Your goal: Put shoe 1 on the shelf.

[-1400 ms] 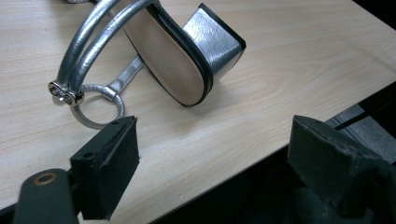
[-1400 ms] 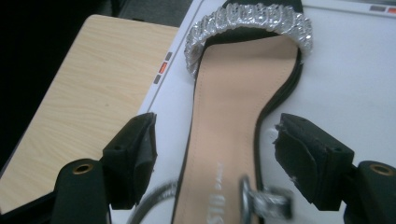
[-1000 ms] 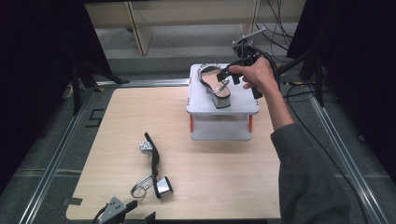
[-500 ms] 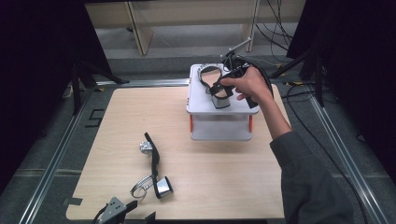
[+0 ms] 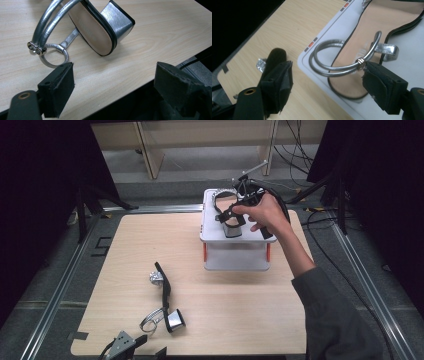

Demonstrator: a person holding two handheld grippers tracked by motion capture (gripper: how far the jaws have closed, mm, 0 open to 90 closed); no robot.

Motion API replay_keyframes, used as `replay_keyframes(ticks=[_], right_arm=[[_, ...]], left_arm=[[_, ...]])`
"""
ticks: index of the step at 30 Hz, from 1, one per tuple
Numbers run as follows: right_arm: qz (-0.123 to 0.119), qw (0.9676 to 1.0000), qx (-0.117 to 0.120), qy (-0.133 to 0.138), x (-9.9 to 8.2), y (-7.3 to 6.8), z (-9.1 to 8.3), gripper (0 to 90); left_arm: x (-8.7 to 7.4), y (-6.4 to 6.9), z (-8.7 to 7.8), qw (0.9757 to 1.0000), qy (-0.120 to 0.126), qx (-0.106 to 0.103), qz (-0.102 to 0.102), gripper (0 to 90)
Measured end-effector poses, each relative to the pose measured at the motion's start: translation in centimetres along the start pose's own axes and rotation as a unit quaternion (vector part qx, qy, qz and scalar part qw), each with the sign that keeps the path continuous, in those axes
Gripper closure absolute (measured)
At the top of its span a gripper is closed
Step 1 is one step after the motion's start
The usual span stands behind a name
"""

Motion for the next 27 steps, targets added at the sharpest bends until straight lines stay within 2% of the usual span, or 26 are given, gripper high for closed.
replay_keyframes(ticks=[4,5,9,12,15,16,18,19,20,21,23,24,25,26,27], right_arm=[[-0.026,0.9994,0.004,0.024,-2.0,-0.1,-1.4,24.4],[-0.022,0.9995,0.003,0.023,-2.5,0.0,-1.5,24.4],[-0.05,0.9984,0.017,0.021,-5.7,0.4,-1.4,24.5],[-0.053,0.9978,0.032,0.022,-8.3,0.6,-1.0,24.5],[-0.079,0.9962,0.029,0.024,-10.8,0.7,-0.3,24.6],[-0.078,0.9962,0.033,0.022,-11.5,0.5,0.0,24.7],[-0.095,0.9946,0.037,0.017,-13.3,0.3,0.8,25.0],[-0.092,0.9949,0.042,0.012,-14.0,0.2,1.2,25.0],[-0.101,0.9937,0.045,0.013,-14.6,0.3,1.6,25.1],[-0.095,0.9941,0.051,0.011,-15.1,0.4,2.1,25.2],[-0.099,0.9939,0.047,0.008,-16.2,0.5,2.9,25.3],[-0.104,0.9935,0.046,0.009,-16.6,0.5,3.3,25.3],[-0.098,0.994,0.048,0.008,-17.1,0.4,3.7,25.2],[-0.097,0.9936,0.058,0.008,-17.6,0.2,4.1,25.7],[-0.1,0.9933,0.057,0.016,-17.9,0.1,4.6,26.6]], left_arm=[[0.0,0.0,0.0,1.0,0.0,0.001,-0.001,16.1],[0.0,0.0,0.0,1.0,0.001,0.001,-0.001,16.1],[0.0,-0.1,0.0,1.0,0.002,0.004,0.0,16.3],[0.1,-0.1,0.0,0.9999,0.008,0.012,-0.004,16.5],[0.2,-0.4,-0.1,0.9998,0.008,0.02,-0.005,16.6],[0.2,-0.4,-0.1,0.9996,0.01,0.024,-0.003,16.5],[0.1,-0.5,-0.3,0.9995,-0.001,0.03,0.011,16.5],[0.2,-0.5,-0.2,0.9996,0.008,0.027,0.006,16.4],[0.2,-0.5,-0.2,0.9995,0.008,0.028,0.006,16.3],[0.2,-0.5,-0.2,0.9995,0.004,0.031,0.008,16.2],[0.2,-0.5,-0.1,0.9993,0.008,0.035,0.002,15.8],[0.2,-0.6,-0.1,0.9992,0.008,0.038,0.003,15.4],[0.2,-0.7,-0.3,0.999,0.001,0.044,0.009,15.2],[0.3,-0.8,-0.2,0.9989,0.006,0.046,0.001,15.1],[0.4,-0.9,-0.3,0.9988,0.01,0.048,-0.001,15.0]])
Point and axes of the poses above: each handheld gripper's, and its own axes: z roughly forward along the jaws, x roughly out of its top, y roughly to its right, the point moved 2 cm from there along z, roughly forward along the jaws, and after that the axes turned 8 degrees about z, right-handed, at the moved point
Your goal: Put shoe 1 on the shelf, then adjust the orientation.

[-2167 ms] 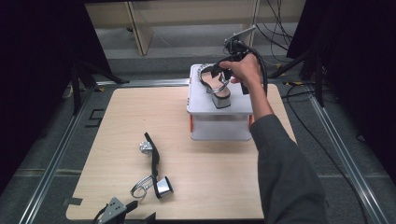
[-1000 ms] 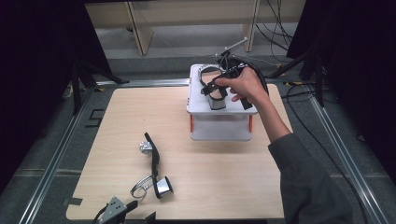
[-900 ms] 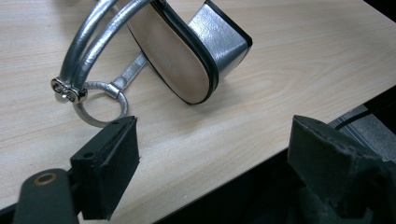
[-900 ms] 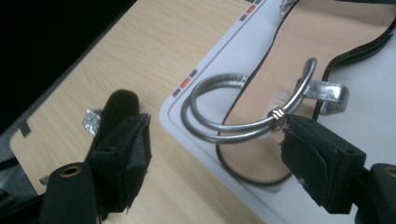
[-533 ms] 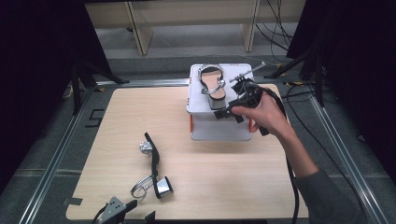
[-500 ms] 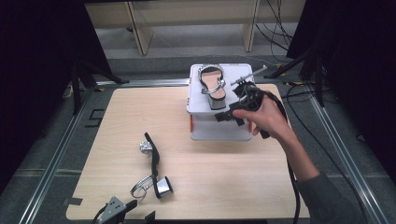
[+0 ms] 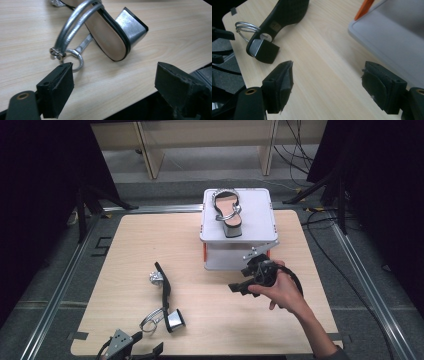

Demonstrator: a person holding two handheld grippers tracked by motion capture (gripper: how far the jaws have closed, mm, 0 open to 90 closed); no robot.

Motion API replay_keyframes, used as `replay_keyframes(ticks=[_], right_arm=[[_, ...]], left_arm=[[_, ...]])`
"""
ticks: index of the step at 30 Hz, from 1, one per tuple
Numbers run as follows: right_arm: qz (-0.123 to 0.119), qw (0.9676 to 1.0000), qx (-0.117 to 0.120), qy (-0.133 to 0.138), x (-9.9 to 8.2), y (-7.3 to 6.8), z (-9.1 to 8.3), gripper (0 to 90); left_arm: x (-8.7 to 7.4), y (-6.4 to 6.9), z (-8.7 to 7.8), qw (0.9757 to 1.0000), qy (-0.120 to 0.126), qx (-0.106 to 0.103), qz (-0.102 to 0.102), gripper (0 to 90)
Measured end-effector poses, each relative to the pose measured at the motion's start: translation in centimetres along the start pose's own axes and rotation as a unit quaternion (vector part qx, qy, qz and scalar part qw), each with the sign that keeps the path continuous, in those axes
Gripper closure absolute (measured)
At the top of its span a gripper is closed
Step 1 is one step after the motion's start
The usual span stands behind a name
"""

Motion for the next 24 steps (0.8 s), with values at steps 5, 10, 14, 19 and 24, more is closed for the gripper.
replay_keyframes(ticks=[5,10,14,19,24], right_arm=[[-0.009,0.9994,0.021,-0.026,-1.1,-1.1,2.2,25.9],[-0.03,0.9981,0.026,-0.047,-1.9,-2.1,4.3,25.9],[-0.038,0.9975,0.023,-0.055,-2.3,-2.6,4.8,25.7],[-0.054,0.9969,0.022,-0.053,-2.3,-2.6,5.3,25.0],[-0.041,0.9971,0.023,-0.061,-2.5,-3.2,5.2,25.0]], left_arm=[[0.4,-0.7,0.0,0.9995,-0.002,0.028,0.014,15.1],[0.7,-1.7,0.2,0.9986,-0.009,0.046,0.026,15.0],[0.9,-2.4,0.6,0.9978,-0.017,0.054,0.034,15.1],[1.0,-2.8,1.0,0.997,-0.024,0.057,0.046,16.5],[1.0,-3.3,1.3,0.9972,-0.029,0.055,0.042,16.6]])
Point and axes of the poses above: each handheld gripper's, and its own axes: z roughly forward along the jaws, x roughly out of its top, y roughly to its right, the point moved 2 cm from there along z, roughly forward along the jaws, and after that the axes turned 8 degrees about z, right-handed, at the moved point
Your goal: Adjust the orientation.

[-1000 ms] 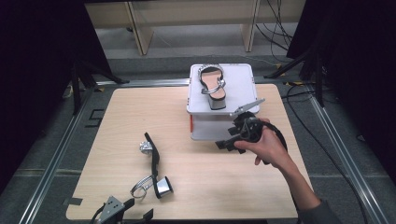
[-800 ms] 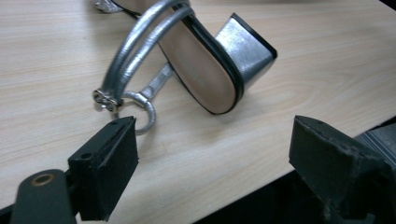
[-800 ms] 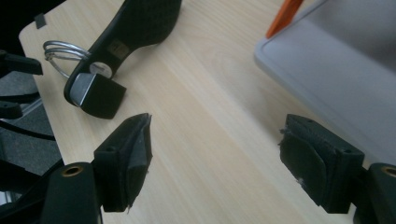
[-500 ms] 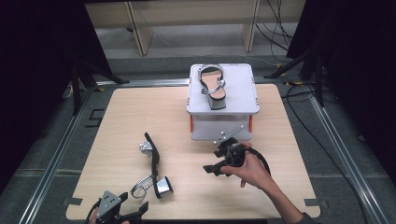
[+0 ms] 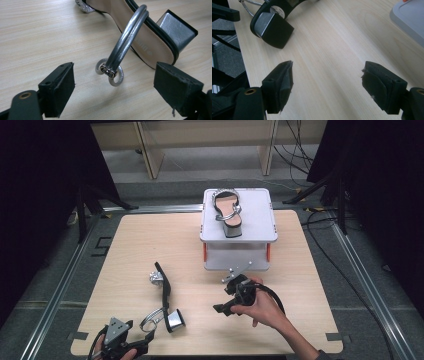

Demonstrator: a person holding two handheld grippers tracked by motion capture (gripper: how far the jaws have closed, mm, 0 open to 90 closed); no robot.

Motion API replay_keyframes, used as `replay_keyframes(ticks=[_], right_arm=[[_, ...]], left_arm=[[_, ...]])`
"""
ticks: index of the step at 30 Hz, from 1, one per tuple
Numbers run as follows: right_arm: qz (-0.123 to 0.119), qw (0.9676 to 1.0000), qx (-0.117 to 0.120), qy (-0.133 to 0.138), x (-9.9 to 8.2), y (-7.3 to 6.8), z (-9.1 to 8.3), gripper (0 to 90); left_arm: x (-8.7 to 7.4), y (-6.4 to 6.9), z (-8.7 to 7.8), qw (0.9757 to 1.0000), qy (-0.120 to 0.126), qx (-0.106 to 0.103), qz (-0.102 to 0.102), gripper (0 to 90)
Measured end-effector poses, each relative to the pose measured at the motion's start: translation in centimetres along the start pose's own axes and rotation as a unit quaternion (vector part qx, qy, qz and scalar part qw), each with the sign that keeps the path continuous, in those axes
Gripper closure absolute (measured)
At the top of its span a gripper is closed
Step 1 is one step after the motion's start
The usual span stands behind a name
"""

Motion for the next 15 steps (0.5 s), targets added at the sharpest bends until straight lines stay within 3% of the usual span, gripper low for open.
replay_keyframes(ticks=[1,4,6,7,9,10,14,15], right_arm=[[-0.017,0.9998,0.0,0.012,0.1,0.1,0.1,25.0],[-0.027,0.9995,0.005,0.013,0.2,0.0,0.2,25.0],[-0.022,0.9997,0.004,0.009,0.2,-0.1,0.2,25.0],[-0.004,1.0,0.003,-0.002,0.0,-0.3,0.1,25.0],[-0.028,0.9996,0.003,0.009,0.1,0.0,0.2,25.0],[-0.028,0.9995,0.004,0.012,0.1,0.0,0.3,25.0],[-0.018,0.9998,0.011,0.003,0.1,-0.2,0.2,25.0],[-0.033,0.9994,0.01,0.009,0.2,-0.1,0.3,25.0]], left_arm=[[0.0,0.0,0.1,1.0,0.0,-0.001,0.003,16.6],[0.1,0.0,0.6,0.9999,-0.006,-0.006,0.008,16.9],[0.2,0.0,1.0,0.9998,-0.014,-0.007,0.01,17.6],[0.2,-0.1,1.1,0.9996,-0.02,-0.009,0.016,19.3],[0.4,-0.1,1.4,0.9996,-0.021,-0.012,0.016,22.7],[0.5,-0.1,1.6,0.9993,-0.024,-0.013,0.026,23.2],[0.8,-0.1,2.3,0.9988,-0.023,-0.016,0.04,37.0],[0.9,-0.1,2.5,0.9985,-0.025,-0.013,0.047,40.8]])
Point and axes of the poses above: each handheld gripper's, and its own axes: z roughly forward along the jaws, x roughly out of its top, y roughly to its right, the point moved 2 cm from there along z, roughly forward along the jaws, and after that the axes turned 8 degrees about z, right-handed, at the moved point
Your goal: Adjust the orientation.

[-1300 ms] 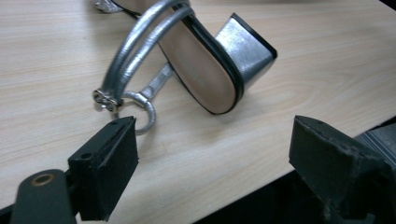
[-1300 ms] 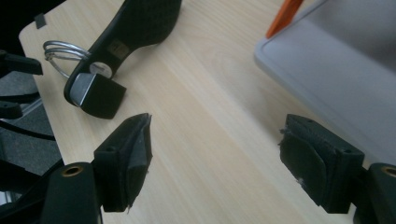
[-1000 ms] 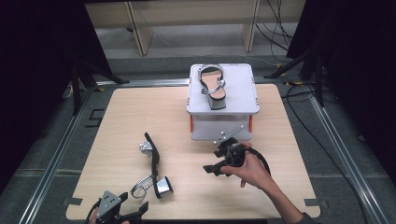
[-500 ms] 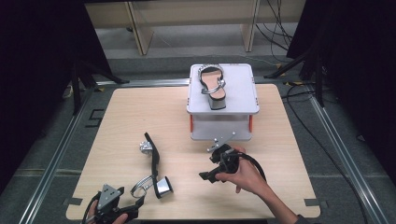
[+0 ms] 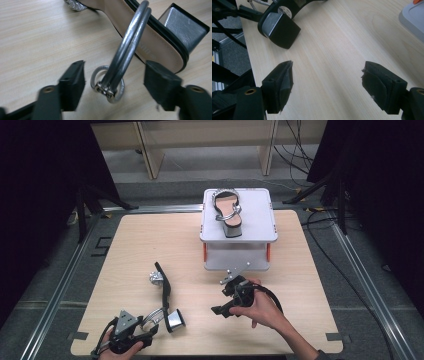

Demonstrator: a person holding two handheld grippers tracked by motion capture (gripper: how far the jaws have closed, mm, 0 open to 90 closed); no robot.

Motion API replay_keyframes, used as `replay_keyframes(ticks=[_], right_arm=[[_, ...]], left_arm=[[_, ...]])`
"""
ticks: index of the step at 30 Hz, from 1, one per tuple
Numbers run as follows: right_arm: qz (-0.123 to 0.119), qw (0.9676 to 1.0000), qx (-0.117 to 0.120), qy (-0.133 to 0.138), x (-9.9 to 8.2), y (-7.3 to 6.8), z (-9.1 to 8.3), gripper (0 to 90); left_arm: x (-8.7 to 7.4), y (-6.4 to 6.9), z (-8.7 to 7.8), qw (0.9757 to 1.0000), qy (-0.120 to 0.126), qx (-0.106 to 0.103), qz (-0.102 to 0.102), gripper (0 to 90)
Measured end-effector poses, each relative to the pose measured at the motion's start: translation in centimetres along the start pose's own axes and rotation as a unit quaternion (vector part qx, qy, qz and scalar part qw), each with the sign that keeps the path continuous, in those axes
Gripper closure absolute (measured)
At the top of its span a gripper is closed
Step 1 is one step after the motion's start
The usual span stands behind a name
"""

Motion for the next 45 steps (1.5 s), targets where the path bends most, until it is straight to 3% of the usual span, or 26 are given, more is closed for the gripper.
replay_keyframes(ticks=[2,5,6,8,9,11,13,21,25,26,27,28,31,33,35,37,40,45], right_arm=[[0.008,1.0,0.003,-0.004,0.1,-0.1,-0.1,25.1],[0.005,1.0,-0.002,0.003,0.1,-0.1,-0.3,25.2],[0.008,1.0,-0.002,0.005,0.0,-0.1,-0.2,25.2],[0.012,0.9999,-0.003,0.001,0.0,-0.2,-0.3,25.3],[-0.001,1.0,-0.002,0.006,0.1,-0.2,-0.3,25.4],[0.003,1.0,0.0,0.003,0.1,-0.3,-0.2,25.5],[0.008,1.0,0.0,0.001,0.2,-0.3,-0.3,25.5],[0.004,1.0,0.002,0.006,0.3,-0.2,-0.4,25.7],[-0.006,0.9999,-0.005,0.01,0.2,-0.2,-0.3,25.9],[0.009,1.0,-0.003,0.0,0.1,-0.4,-0.4,26.0],[0.005,1.0,-0.005,0.003,0.1,-0.3,-0.2,26.2],[-0.008,0.9999,-0.007,0.008,0.1,-0.1,-0.1,26.2],[-0.005,1.0,-0.008,-0.002,0.0,0.0,0.0,26.3],[-0.005,1.0,-0.008,-0.003,-0.1,0.0,0.2,26.3],[-0.008,0.9999,-0.009,-0.005,-0.2,-0.1,0.5,26.3],[-0.009,0.9999,-0.005,-0.011,-0.3,-0.4,0.8,26.2],[-0.012,0.9998,-0.003,-0.012,-0.5,-0.9,1.4,25.5],[-0.022,0.9995,0.01,-0.019,-0.6,-2.3,2.7,24.1]], left_arm=[[0.0,-0.3,0.1,0.9997,-0.012,0.006,0.022,48.6],[0.3,-0.1,0.3,0.9996,0.007,-0.002,0.026,61.5],[0.3,-0.3,0.2,0.9992,-0.003,0.006,0.039,64.7],[0.5,0.0,0.2,0.9993,0.018,0.008,0.031,72.7],[0.6,-0.1,0.1,0.9989,0.026,0.008,0.038,77.0],[1.0,-0.3,-0.4,0.9983,0.031,0.01,0.048,80.8],[1.8,0.0,-0.7,0.9973,0.054,0.006,0.05,81.3],[5.8,2.3,0.0,0.9912,0.088,-0.026,0.096,82.2],[7.0,3.2,1.3,0.9896,0.077,-0.039,0.115,83.3],[7.1,3.3,1.7,0.9889,0.067,-0.04,0.126,83.1],[7.2,3.6,2.1,0.9889,0.072,-0.046,0.122,83.1],[7.4,3.9,2.5,0.989,0.073,-0.05,0.119,82.5],[8.1,4.5,3.5,0.9885,0.063,-0.059,0.124,72.5],[8.4,5.0,4.2,0.9864,0.044,-0.079,0.137,59.8],[8.7,5.5,4.0,0.9876,0.053,-0.08,0.124,44.1],[9.0,5.4,3.4,0.9885,0.064,-0.076,0.114,31.9],[8.7,4.6,1.4,0.9897,0.078,-0.054,0.107,21.4],[7.1,3.9,-1.3,0.9912,0.098,-0.04,0.079,17.5]])
Point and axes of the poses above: each handheld gripper's, and its own axes: z roughly forward along the jaws, x roughly out of its top, y roughly to its right, the point moved 2 cm from there along z, roughly forward along the jaws, and after that the axes turned 8 degrees about z, right-handed, at the moved point
